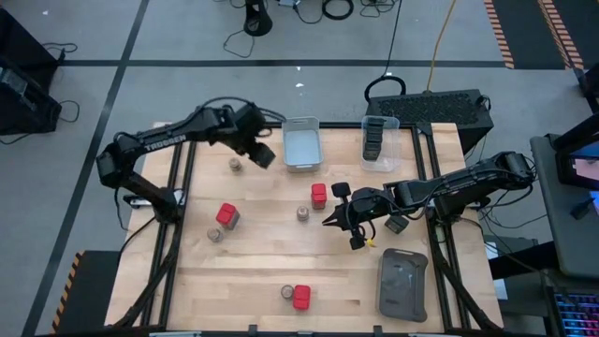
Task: Sort spices by type
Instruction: Put the black seasoning can into the transparent bin
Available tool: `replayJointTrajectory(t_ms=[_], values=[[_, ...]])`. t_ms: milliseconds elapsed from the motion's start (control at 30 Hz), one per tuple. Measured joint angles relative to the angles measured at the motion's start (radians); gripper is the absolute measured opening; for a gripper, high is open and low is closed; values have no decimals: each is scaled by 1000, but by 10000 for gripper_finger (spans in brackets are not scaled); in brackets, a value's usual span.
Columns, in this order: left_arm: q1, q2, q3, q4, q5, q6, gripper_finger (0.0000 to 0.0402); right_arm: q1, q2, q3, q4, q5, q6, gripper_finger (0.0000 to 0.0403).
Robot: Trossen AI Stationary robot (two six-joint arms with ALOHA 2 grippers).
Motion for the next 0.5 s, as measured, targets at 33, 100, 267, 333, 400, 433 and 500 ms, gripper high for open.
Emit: replayJointTrajectory(t_ms=[33, 100, 267, 333, 400, 433, 500], values=[[-27, 0, 0, 10, 1, 4, 140, 0, 0, 9, -11, 4, -1, 0], [-74, 0, 0, 27, 1, 18, 142, 0, -9, 40, -63, 5, 0, 0], [-174, 0, 0, 109, 38, 24, 146, -2, -12, 192, -344, 56, 75, 0], [-208, 0, 0, 176, 66, 27, 147, -2, -12, 259, -460, 80, 115, 0], [-241, 0, 0, 239, 85, 30, 147, -2, -14, 312, -578, 83, 149, 0], [-258, 1, 0, 270, 88, 33, 147, -2, -14, 336, -639, 83, 165, 0], [-289, 3, 0, 324, 97, 56, 148, 0, -13, 381, -753, 81, 201, 0]])
